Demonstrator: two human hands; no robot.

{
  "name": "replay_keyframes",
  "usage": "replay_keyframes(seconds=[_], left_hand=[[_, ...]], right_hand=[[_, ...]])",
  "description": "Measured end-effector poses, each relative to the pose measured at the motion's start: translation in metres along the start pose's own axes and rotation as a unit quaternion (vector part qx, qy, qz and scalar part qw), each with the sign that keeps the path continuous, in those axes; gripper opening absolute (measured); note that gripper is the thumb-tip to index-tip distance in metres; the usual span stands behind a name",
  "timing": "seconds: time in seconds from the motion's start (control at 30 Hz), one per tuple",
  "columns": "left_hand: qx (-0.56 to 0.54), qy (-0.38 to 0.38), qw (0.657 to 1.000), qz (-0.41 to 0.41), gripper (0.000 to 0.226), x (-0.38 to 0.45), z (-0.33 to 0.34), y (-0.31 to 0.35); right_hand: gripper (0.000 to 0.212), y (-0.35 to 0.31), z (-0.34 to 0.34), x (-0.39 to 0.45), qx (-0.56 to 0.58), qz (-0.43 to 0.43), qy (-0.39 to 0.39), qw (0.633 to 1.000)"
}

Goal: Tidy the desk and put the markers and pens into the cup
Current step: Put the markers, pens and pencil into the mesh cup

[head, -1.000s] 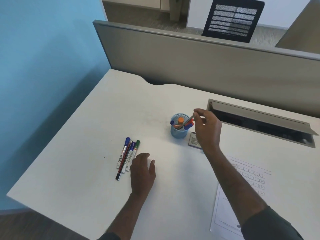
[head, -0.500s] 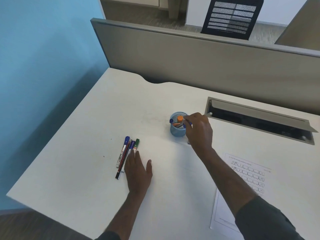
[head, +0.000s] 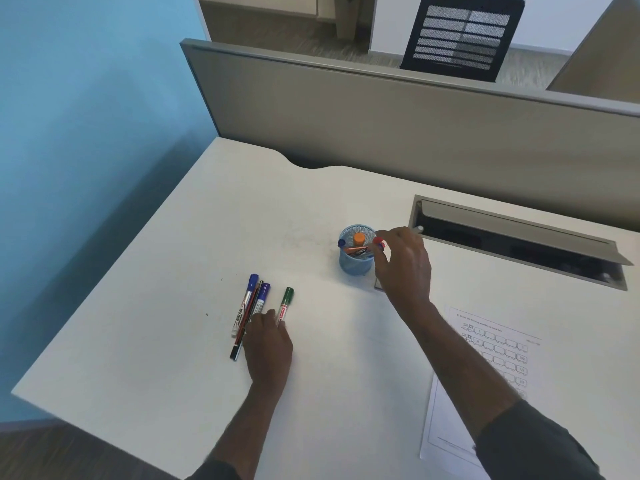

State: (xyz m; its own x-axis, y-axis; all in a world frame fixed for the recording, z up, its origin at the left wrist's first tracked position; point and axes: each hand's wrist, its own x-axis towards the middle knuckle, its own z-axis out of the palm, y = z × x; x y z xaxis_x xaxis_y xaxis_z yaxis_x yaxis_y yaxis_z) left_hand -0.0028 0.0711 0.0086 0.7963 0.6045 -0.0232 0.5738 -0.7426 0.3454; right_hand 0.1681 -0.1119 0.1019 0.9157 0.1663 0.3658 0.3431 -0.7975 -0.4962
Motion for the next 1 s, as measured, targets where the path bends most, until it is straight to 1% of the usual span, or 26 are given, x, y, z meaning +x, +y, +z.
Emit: replay_keyframes(seconds=[0.03,0.1,0.2,0.27,0.33,0.4,0.47,0.53,0.57,0.63,0.7,0.9,1.0], left_hand=[[-0.003,-0.002,1.0,-0.001,0.009,0.001,0.0,0.0],[-0.02,-0.011,1.0,-0.014,0.01,0.002,-0.001,0.001],[-0.068,-0.018,0.997,-0.036,0.013,0.004,0.0,0.006],[-0.109,-0.01,0.993,-0.036,0.013,0.003,-0.001,0.011],[-0.16,0.007,0.987,-0.025,0.014,0.002,-0.002,0.019],[-0.192,0.021,0.981,-0.009,0.018,-0.001,-0.005,0.029],[-0.228,0.026,0.973,-0.001,0.02,-0.003,-0.008,0.037],[-0.256,0.034,0.966,0.022,0.019,-0.004,-0.01,0.042],[-0.26,0.042,0.964,0.041,0.018,-0.004,-0.011,0.043],[-0.265,0.055,0.96,0.071,0.017,-0.004,-0.013,0.044],[-0.264,0.051,0.96,0.082,0.02,-0.005,-0.013,0.045],[-0.254,0.03,0.961,0.103,0.032,-0.005,-0.012,0.042],[-0.261,0.025,0.96,0.103,0.031,-0.003,-0.009,0.038]], right_hand=[[0.021,0.0,0.0,-0.001,0.0,-0.002,0.009,1.0],[0.022,-0.001,-0.002,-0.003,0.002,-0.01,0.031,0.999],[0.018,-0.011,-0.002,-0.012,0.025,-0.043,0.058,0.997],[0.015,-0.021,0.001,-0.024,0.055,-0.076,0.053,0.994],[0.015,-0.032,0.006,-0.039,0.1,-0.088,0.022,0.991],[0.021,-0.042,0.012,-0.053,0.117,-0.056,-0.042,0.991],[0.033,-0.05,0.021,-0.063,0.123,0.018,-0.139,0.982],[0.044,-0.057,0.029,-0.066,0.167,0.116,-0.225,0.953],[0.046,-0.059,0.032,-0.067,0.2,0.156,-0.246,0.935],[0.041,-0.061,0.037,-0.067,0.246,0.2,-0.254,0.914],[0.032,-0.062,0.039,-0.066,0.257,0.221,-0.254,0.906],[0.024,-0.061,0.038,-0.062,0.27,0.236,-0.248,0.9],[0.025,-0.057,0.038,-0.06,0.269,0.243,-0.242,0.9]])
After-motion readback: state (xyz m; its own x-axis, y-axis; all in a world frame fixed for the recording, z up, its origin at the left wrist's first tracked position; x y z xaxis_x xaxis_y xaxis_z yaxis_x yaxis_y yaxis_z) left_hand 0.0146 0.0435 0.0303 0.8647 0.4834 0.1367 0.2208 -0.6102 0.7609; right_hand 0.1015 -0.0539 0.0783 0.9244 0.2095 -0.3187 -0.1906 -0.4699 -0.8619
